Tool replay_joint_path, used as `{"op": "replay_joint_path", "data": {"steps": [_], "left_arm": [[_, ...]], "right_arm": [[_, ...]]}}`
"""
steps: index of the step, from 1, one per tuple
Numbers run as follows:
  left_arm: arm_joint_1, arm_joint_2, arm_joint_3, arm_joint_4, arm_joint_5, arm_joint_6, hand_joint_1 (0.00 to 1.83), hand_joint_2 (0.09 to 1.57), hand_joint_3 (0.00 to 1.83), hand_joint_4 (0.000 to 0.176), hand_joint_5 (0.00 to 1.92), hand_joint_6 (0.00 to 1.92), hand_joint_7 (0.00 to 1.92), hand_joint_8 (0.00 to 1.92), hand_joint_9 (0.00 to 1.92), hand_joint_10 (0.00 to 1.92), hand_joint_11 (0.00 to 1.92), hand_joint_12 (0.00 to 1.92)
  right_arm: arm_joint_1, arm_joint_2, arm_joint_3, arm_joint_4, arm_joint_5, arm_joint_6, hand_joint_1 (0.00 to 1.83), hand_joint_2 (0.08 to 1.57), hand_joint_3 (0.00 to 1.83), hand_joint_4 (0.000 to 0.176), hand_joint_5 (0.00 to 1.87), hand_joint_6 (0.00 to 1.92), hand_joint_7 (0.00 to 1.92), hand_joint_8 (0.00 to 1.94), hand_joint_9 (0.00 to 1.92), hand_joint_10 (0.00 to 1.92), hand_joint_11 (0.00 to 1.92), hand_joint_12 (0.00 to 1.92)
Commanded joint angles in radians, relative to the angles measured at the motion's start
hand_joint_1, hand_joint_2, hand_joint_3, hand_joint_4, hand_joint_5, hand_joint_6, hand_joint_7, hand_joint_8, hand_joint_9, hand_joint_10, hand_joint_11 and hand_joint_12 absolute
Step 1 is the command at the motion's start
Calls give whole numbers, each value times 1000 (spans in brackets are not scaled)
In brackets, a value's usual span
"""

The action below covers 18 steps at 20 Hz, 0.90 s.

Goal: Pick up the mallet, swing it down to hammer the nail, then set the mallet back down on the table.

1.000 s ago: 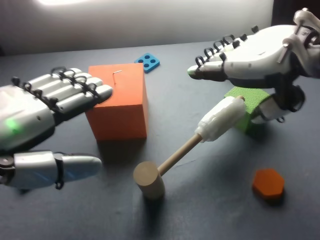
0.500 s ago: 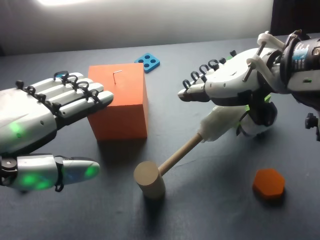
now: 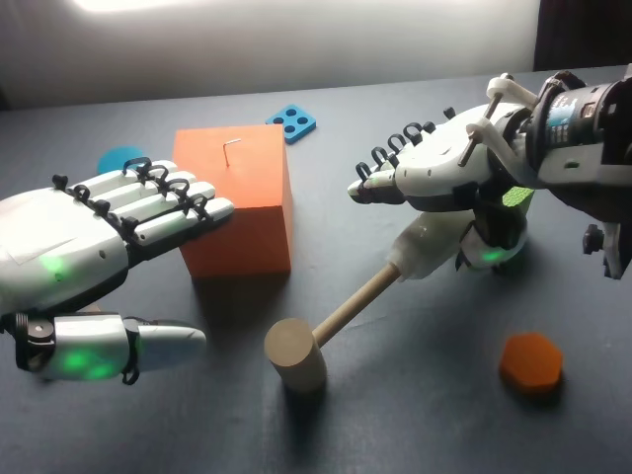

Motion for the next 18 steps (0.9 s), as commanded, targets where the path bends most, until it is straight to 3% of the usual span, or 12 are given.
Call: {"op": "replay_joint_path", "data": {"steps": [1, 18], "left_arm": [[-13, -3, 3, -25, -101, 6, 0, 1222, 1, 0, 3, 1, 0, 0, 0, 0, 0, 0], [-12, -16, 12, -69, -78, 50, 0, 1210, 0, 0, 6, 1, 1, 0, 0, 0, 0, 0]], "right_arm": [[-2, -1, 3, -18, 70, 0, 1328, 1022, 4, 0, 0, 0, 0, 0, 0, 0, 0, 232], [-85, -96, 107, -20, 148, -24, 1410, 1039, 2, 0, 45, 5, 3, 1, 5, 2, 0, 259]]}}
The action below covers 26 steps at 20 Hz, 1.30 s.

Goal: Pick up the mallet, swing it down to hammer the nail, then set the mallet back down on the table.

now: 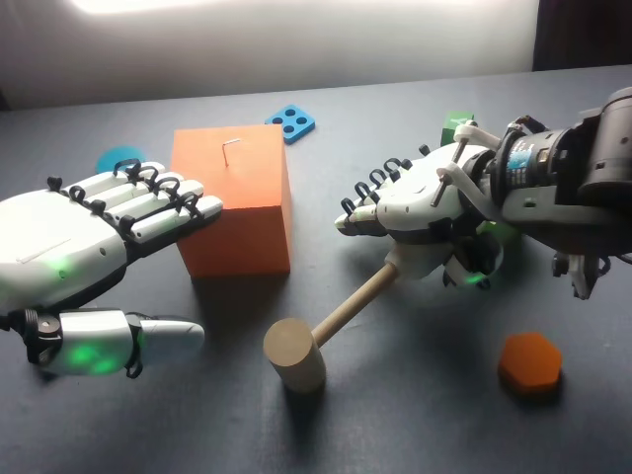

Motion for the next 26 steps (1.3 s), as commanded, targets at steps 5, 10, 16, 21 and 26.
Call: {"op": "replay_joint_path", "data": {"steps": [5, 10, 16, 21, 26], "left_arm": [[-15, -7, 13, -25, -115, 10, 0, 1205, 0, 0, 16, 3, 6, 1, 0, 0, 0, 0], [-16, -14, 17, -32, -115, 10, 0, 1206, 0, 0, 16, 2, 14, 4, 2, 1, 0, 0], [-15, -29, 21, -40, -115, 8, 0, 1210, 0, 0, 15, 0, 6, 0, 0, 0, 0, 0], [-12, -30, 21, -40, -97, -8, 0, 1204, 0, 0, 0, 0, 6, 2, 0, 0, 0, 0], [-6, -30, 18, -40, -91, -16, 0, 1213, 2, 0, 8, 3, 0, 0, 0, 0, 0, 0]], "right_arm": [[-13, -8, 6, -19, 90, -15, 1426, 1035, 0, 0, 59, 3, 20, 2, 5, 0, 0, 263], [-20, -18, 13, -19, 95, -15, 1413, 1037, 0, 0, 65, 6, 32, 5, 18, 4, 0, 304], [-29, -21, 19, -19, 97, -17, 1426, 1039, 2, 0, 84, 3, 57, 3, 34, 3, 0, 353], [-31, -22, 20, -20, 97, -19, 1427, 1032, 0, 0, 98, 4, 88, 6, 76, 10, 0, 422], [-31, -22, 20, -20, 98, -23, 1397, 1014, 0, 0, 301, 6, 348, 6, 329, 14, 34, 822]]}}
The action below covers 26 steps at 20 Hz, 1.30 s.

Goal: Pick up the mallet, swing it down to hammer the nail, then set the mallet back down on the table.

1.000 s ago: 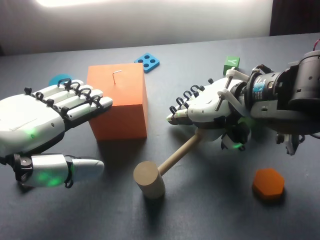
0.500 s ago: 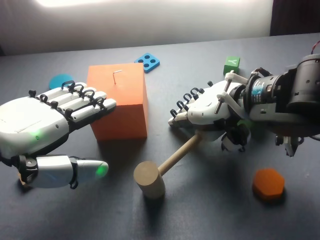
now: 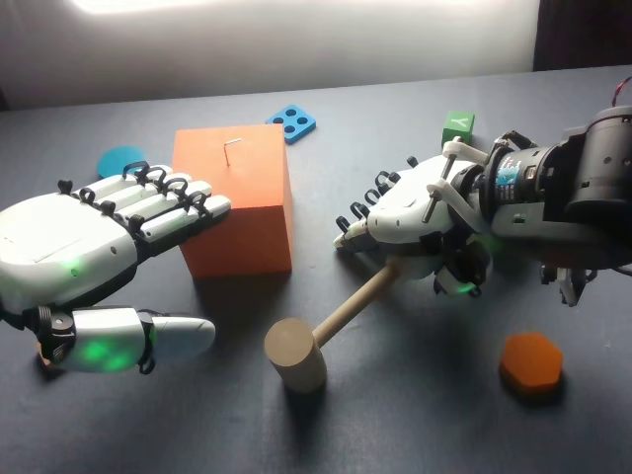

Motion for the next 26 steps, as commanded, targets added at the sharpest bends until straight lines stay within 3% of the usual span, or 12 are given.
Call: {"op": "replay_joint_path", "data": {"steps": [1, 8, 9, 10, 11, 13, 14, 18, 20, 22, 24, 26], "left_arm": [[1, 1, 1, -11, -93, -6, 0, 1213, 2, 0, 8, 3, 0, 0, 0, 0, 0, 0], [3, 1, -1, -11, -93, -8, 0, 1216, 2, 0, 0, 0, 0, 0, 0, 0, 0, 0], [3, 1, -2, -11, -93, -8, 0, 1216, 2, 0, 1, 0, 0, 0, 0, 0, 0, 0], [3, 1, -2, -11, -93, -8, 0, 1221, 4, 0, 4, 2, 0, 0, 0, 0, 0, 0], [3, 1, -2, -11, -93, -8, 0, 1220, 3, 0, 3, 1, 0, 0, 0, 0, 0, 0], [3, 1, -2, -11, -93, -8, 0, 1220, 3, 0, 6, 2, 0, 0, 0, 0, 0, 0], [3, 1, -2, -11, -93, -8, 0, 1219, 2, 0, 14, 5, 0, 0, 0, 0, 0, 0], [3, 1, -2, -9, -93, -8, 0, 1211, 0, 0, 4, 1, 1, 0, 0, 0, 0, 0], [3, 1, -2, -9, -93, -8, 0, 1216, 1, 0, 1, 0, 0, 0, 0, 0, 0, 0], [3, 1, -2, -8, -93, -8, 0, 1211, 0, 0, 17, 7, 25, 10, 15, 6, 0, 0], [3, 1, -2, -8, -93, -8, 0, 1214, 0, 0, 15, 6, 23, 8, 9, 4, 0, 0], [3, 1, -2, -8, -93, -8, 0, 1214, 0, 0, 21, 8, 20, 5, 5, 2, 0, 0]], "right_arm": [[3, 4, 1, -15, 51, -8, 1397, 1014, 0, 0, 301, 6, 348, 6, 329, 14, 34, 822], [4, 4, 0, -15, 48, -8, 1300, 995, 0, 0, 635, 41, 773, 47, 789, 77, 354, 913], [4, 5, 0, -15, 48, -8, 1244, 1008, 0, 0, 738, 104, 858, 161, 763, 622, 436, 1299], [5, 5, 0, -15, 48, -7, 1166, 1238, 0, 0, 628, 1291, 818, 1092, 631, 1243, 456, 1538], [5, 5, 0, -15, 48, -7, 1159, 1155, 0, 0, 385, 1499, 540, 1366, 551, 1481, 461, 1639], [4, 5, 0, -15, 48, -8, 1179, 1119, 0, 0, 332, 1709, 425, 1804, 522, 1830, 547, 1767], [4, 5, 0, -15, 48, -8, 1194, 1105, 0, 0, 308, 1879, 457, 1914, 577, 1903, 612, 1890], [3, 7, -3, -15, 48, -9, 1165, 1086, 2, 0, 293, 1921, 508, 1941, 716, 1921, 860, 1921], [3, 9, -8, -15, 46, -12, 1069, 1229, 39, 0, 610, 1530, 662, 1941, 863, 1921, 1013, 1921], [6, 15, -19, -15, 44, -13, 1065, 1266, 5, 0, 695, 1409, 819, 1941, 992, 1921, 1155, 1921], [9, 22, -31, -15, 44, -14, 902, 1303, 5, 0, 662, 1847, 1021, 1941, 1200, 1921, 1354, 1921], [11, 30, -42, -15, 42, -14, 727, 1362, 13, 0, 849, 1918, 1233, 1941, 1398, 1921, 1513, 1921]]}}
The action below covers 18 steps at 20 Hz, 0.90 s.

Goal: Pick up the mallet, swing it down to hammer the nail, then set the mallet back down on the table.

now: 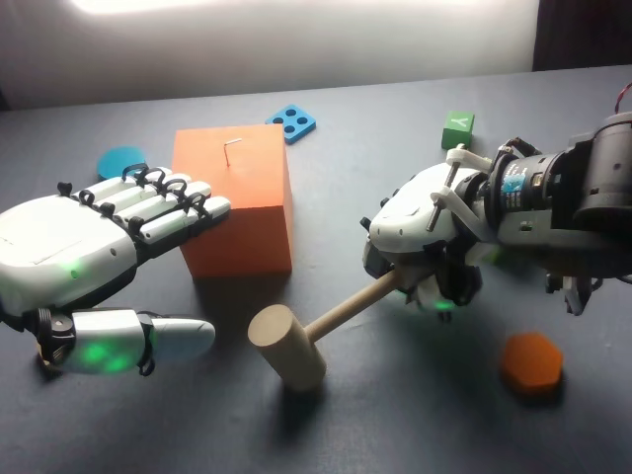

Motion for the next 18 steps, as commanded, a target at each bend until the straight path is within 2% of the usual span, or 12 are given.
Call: {"op": "replay_joint_path", "data": {"steps": [1, 3, 6, 8, 11, 15, 18], "left_arm": [[-2, 1, -1, -7, -92, -5, 0, 1212, 0, 0, 28, 10, 27, 8, 10, 4, 0, 0], [-2, 1, -1, -6, -92, -5, 0, 1207, 0, 0, 33, 10, 38, 11, 11, 4, 0, 0], [-2, 2, 0, -6, -92, -5, 0, 1212, 0, 0, 42, 10, 47, 11, 27, 9, 0, 0], [-2, 2, -1, -6, -92, -5, 0, 1216, 2, 0, 45, 10, 45, 8, 29, 9, 0, 0], [-2, 2, -1, -6, -92, -5, 0, 1223, 4, 0, 24, 4, 22, 2, 9, 1, 0, 0], [-2, 2, 0, -6, -92, -5, 0, 1234, 7, 0, 30, 5, 10, 2, 0, 0, 0, 0], [-2, 2, 1, -6, -92, -5, 0, 1237, 6, 0, 40, 7, 15, 5, 0, 0, 0, 0]], "right_arm": [[11, 10, -7, -27, 49, -11, 628, 1408, 22, 0, 929, 1920, 1288, 1941, 1443, 1921, 1549, 1921], [18, 25, -26, -27, 48, -2, 436, 1487, 18, 0, 1097, 1921, 1423, 1941, 1539, 1921, 1651, 1921], [32, 54, -60, -27, 46, 26, 359, 1543, 10, 0, 1169, 1921, 1482, 1941, 1591, 1921, 1719, 1921], [43, 87, -93, -27, 47, 48, 404, 1547, 0, 0, 1115, 1921, 1441, 1941, 1560, 1921, 1682, 1921], [60, 155, -142, -27, 66, 100, 450, 1558, 0, 0, 1135, 1921, 1471, 1941, 1597, 1921, 1706, 1921], [92, 292, -244, -26, 176, 119, 502, 1571, 10, 0, 1138, 1921, 1448, 1941, 1555, 1921, 1678, 1921], [121, 369, -271, -26, 286, 121, 564, 1557, 2, 0, 1117, 1921, 1438, 1941, 1549, 1921, 1677, 1921]]}}
